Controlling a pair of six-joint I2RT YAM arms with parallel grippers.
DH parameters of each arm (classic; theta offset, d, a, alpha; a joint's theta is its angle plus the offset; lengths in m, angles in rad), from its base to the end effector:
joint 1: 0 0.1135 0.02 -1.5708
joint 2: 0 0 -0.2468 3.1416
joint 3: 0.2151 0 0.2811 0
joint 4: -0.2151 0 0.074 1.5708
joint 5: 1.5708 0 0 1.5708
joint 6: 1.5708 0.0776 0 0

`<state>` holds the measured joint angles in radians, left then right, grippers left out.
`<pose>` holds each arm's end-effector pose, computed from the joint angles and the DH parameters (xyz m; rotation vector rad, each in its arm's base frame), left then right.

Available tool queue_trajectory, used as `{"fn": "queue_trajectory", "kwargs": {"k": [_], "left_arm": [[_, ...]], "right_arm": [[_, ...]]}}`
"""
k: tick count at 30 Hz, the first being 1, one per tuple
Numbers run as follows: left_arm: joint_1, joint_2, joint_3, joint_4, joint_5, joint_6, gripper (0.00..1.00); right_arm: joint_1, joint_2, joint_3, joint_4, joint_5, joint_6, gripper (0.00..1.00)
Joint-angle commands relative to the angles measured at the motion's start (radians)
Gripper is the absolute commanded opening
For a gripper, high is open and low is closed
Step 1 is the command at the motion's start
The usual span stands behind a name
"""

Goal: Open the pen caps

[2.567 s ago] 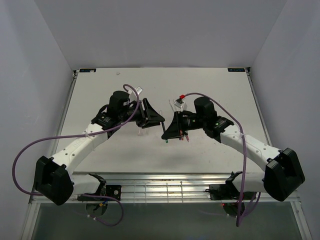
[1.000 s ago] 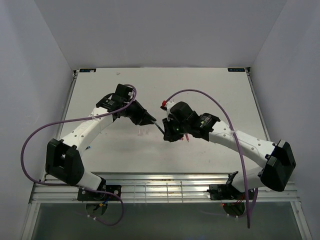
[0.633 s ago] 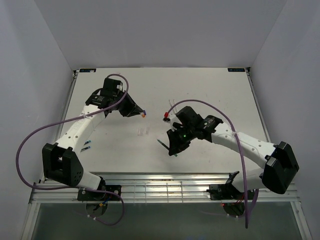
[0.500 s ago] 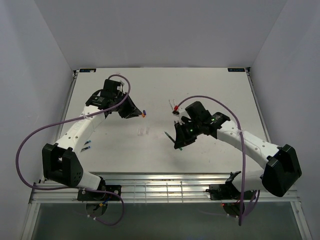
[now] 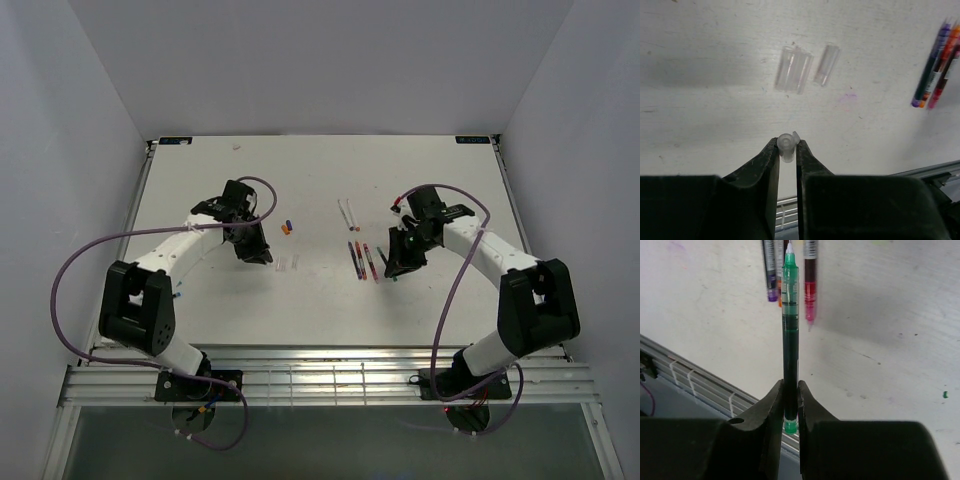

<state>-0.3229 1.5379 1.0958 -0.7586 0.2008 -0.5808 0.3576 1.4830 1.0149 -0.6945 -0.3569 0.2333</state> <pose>0.3176 -0.1226 0.1570 -0.3137 2.8383 -0.4921 0.2985 0.1405 0.1543 -0.2766 2.7721 0.6481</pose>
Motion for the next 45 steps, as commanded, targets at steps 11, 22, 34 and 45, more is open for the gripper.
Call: {"fn": "queue_trajectory", "kwargs": {"k": [11,22,34,45], "left_arm": [[-0.001,0.154,0.016,0.056,-0.121,0.144,0.06],[-0.002,0.251,0.047,0.107,-0.057,0.142,0.15],[-0.002,0.242,0.009,0.142,-0.046,0.118,0.41],[-0.002,0.211,-0.008,0.147,-0.034,0.101,0.5]], "right_arm": [[-0.052,0.172,0.125,0.01,0.184,-0.097,0.08],[-0.052,0.244,0.085,0.067,0.108,-0.086,0.08],[-0.051,0.33,0.085,0.084,0.059,-0.083,0.08],[-0.046,0.373,0.079,0.095,0.021,-0.084,0.18]]}}
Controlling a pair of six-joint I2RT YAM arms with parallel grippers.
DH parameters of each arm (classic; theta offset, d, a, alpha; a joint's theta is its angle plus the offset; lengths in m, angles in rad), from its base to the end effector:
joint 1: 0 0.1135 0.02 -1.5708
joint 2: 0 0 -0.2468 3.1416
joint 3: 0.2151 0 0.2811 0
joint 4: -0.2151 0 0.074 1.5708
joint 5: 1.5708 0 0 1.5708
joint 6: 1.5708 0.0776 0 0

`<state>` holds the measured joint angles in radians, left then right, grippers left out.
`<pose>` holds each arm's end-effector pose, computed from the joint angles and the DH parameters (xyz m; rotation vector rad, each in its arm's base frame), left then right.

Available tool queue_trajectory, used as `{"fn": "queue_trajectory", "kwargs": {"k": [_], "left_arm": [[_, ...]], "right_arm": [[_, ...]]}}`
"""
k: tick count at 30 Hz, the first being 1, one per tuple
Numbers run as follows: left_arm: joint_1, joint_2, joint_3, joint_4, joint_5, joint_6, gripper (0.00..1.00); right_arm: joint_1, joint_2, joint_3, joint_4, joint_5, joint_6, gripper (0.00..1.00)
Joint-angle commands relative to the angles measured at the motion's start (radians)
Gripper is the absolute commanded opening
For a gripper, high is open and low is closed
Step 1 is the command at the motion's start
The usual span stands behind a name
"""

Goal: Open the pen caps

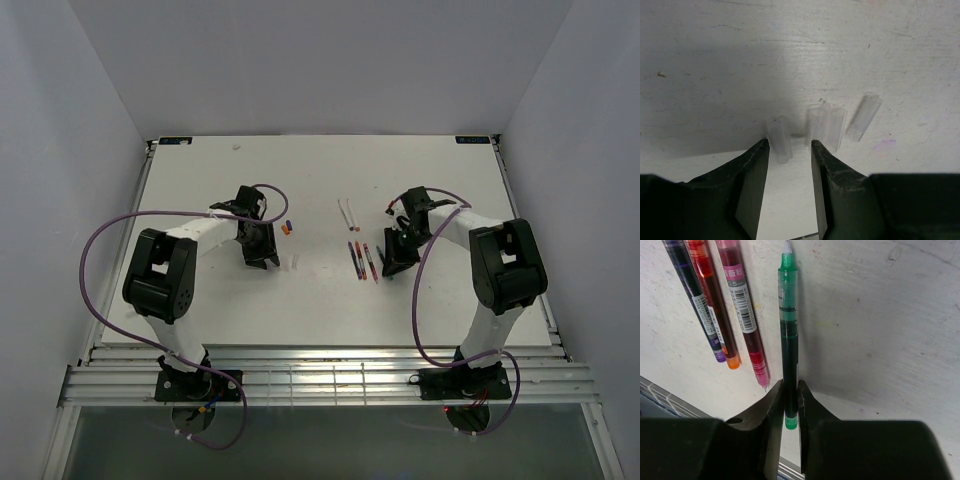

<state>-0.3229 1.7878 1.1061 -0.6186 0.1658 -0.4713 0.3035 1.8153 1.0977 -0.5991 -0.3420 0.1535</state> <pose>0.3415 -0.1278 0.0830 -0.1843 2.9268 -0.3790 0.3387 0.1333 0.0752 -0.2828 2.9048 0.5752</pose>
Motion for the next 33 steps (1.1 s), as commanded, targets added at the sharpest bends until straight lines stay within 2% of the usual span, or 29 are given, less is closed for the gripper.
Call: {"fn": "queue_trajectory", "kwargs": {"k": [1,14,19,24,27,33], "left_arm": [[-0.001,-0.05,-0.022,0.007,0.003,-0.012,0.5],[-0.001,-0.143,-0.058,0.003,0.027,-0.056,0.51],[-0.002,-0.214,-0.065,-0.016,0.029,-0.118,0.51],[-0.002,-0.292,-0.035,-0.107,-0.046,-0.176,0.5],[0.011,-0.355,-0.017,-0.148,-0.078,-0.213,0.53],[0.119,-0.471,-0.011,-0.208,-0.106,-0.332,0.67]], "right_arm": [[0.011,0.044,-0.004,-0.001,0.001,-0.005,0.2],[0.016,0.035,-0.013,-0.002,-0.012,-0.002,0.37],[0.016,-0.017,-0.021,-0.005,0.003,0.001,0.39],[0.016,-0.109,-0.022,-0.018,0.028,0.018,0.43],[0.016,-0.161,-0.039,-0.025,0.02,0.029,0.52],[0.017,-0.263,-0.085,-0.047,-0.012,0.066,0.57]]}}
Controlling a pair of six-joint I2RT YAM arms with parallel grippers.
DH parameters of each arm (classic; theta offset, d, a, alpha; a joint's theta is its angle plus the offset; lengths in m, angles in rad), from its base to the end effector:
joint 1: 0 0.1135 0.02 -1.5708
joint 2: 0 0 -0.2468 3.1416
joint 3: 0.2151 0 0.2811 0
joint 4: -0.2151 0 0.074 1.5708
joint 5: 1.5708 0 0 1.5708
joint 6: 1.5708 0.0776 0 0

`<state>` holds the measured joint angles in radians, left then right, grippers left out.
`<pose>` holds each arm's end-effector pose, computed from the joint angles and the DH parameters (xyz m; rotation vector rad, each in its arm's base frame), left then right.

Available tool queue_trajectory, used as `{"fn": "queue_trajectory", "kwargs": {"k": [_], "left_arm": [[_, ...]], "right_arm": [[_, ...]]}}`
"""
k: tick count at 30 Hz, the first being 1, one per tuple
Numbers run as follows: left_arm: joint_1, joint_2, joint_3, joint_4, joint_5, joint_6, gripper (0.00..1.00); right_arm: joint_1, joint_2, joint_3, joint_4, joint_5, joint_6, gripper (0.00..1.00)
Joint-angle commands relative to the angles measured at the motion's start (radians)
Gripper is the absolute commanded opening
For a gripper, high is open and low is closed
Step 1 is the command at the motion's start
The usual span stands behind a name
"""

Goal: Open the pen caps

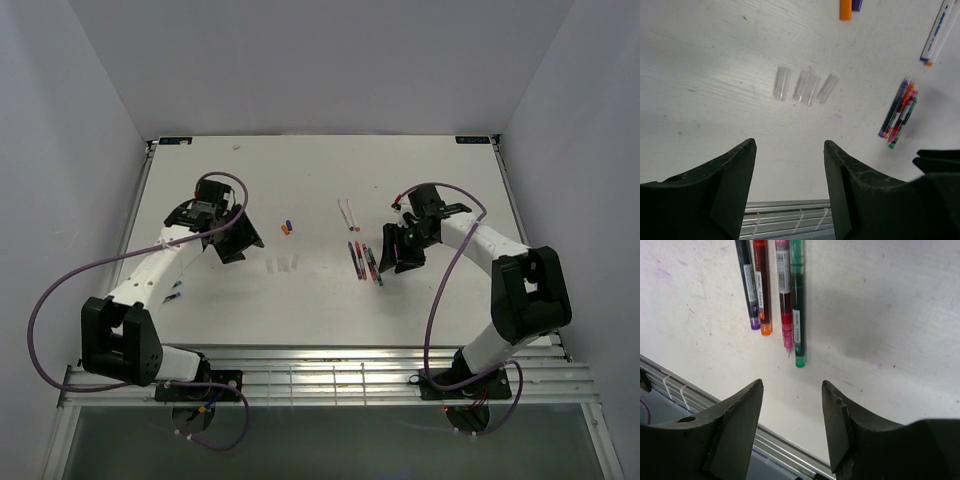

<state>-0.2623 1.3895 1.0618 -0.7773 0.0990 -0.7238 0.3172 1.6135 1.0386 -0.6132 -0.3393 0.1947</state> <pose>0.3097 -0.0911 0.1896 -0.5965 2.6803 -0.4281 0.3232 0.1333 0.1246 -0.2638 2.7857 0.6006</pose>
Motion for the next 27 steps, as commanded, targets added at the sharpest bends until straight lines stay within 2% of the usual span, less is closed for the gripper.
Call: {"fn": "queue_trajectory", "kwargs": {"k": [1,6,9,17,23,27], "left_arm": [[0.072,-0.084,0.038,-0.057,-0.039,-0.092,0.67],[0.149,-0.092,0.099,-0.161,-0.151,-0.204,0.68],[0.192,-0.073,0.112,-0.221,-0.163,-0.352,0.66],[0.261,-0.06,0.148,-0.286,-0.28,-0.494,0.64],[0.356,-0.02,0.121,-0.29,-0.246,-0.537,0.63],[0.406,0.005,0.124,-0.355,-0.243,-0.609,0.63]], "right_arm": [[0.003,-0.075,-0.028,-0.039,-0.027,0.038,0.57],[0.037,-0.159,-0.012,-0.095,-0.061,0.066,0.57],[0.074,-0.188,-0.014,-0.102,-0.069,0.08,0.57],[0.149,-0.225,-0.008,-0.157,-0.086,0.112,0.57],[0.187,-0.245,0.044,-0.21,-0.086,0.109,0.57],[0.198,-0.245,0.063,-0.198,-0.089,0.112,0.57]]}}
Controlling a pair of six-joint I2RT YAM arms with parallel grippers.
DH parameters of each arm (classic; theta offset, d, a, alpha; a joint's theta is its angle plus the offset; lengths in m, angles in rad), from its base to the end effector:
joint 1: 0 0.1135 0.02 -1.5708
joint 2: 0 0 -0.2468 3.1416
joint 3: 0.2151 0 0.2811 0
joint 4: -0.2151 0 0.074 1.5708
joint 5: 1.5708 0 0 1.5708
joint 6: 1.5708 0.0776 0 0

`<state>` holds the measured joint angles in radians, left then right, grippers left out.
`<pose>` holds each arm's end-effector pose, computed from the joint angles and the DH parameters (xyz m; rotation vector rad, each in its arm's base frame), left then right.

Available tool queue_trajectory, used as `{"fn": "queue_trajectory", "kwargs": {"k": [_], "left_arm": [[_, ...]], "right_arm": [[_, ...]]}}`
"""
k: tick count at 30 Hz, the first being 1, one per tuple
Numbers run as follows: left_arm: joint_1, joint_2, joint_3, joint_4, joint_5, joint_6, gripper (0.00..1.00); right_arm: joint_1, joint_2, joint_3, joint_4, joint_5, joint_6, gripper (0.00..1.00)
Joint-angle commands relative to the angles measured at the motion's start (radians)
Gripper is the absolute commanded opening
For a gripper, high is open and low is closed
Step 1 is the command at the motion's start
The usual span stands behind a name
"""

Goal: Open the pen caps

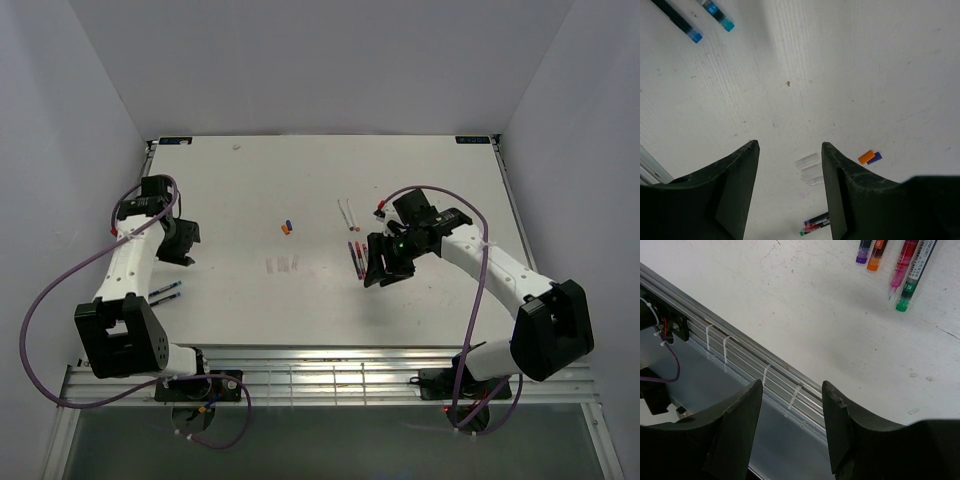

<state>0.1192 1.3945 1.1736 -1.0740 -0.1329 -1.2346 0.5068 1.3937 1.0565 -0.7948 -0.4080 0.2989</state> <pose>0.2956 0.0458 0.2096 -1.7977 2.1954 -0.0483 0.2624 0.1809 0.1907 -0.4183 2.7668 0.7763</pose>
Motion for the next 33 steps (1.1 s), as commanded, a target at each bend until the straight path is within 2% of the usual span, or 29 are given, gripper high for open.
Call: {"fn": "queue_trajectory", "kwargs": {"k": [1,6,17,26,33], "left_arm": [[0.027,0.003,0.014,-0.069,-0.017,-0.112,0.63],[0.085,0.018,0.012,-0.076,-0.03,-0.158,0.63],[0.243,0.219,0.021,0.002,0.038,-0.108,0.6],[0.326,0.301,0.046,0.039,0.053,-0.098,0.57],[0.346,0.317,0.028,0.042,0.055,-0.078,0.57]], "right_arm": [[0.01,-0.031,0.043,-0.012,-0.025,0.014,0.57],[0.015,-0.039,0.036,0.0,-0.034,0.011,0.57],[0.015,0.008,-0.024,0.083,-0.038,0.003,0.58],[0.015,0.054,-0.059,0.134,-0.055,0.012,0.58],[0.015,0.085,-0.036,0.14,-0.054,0.003,0.58]]}}
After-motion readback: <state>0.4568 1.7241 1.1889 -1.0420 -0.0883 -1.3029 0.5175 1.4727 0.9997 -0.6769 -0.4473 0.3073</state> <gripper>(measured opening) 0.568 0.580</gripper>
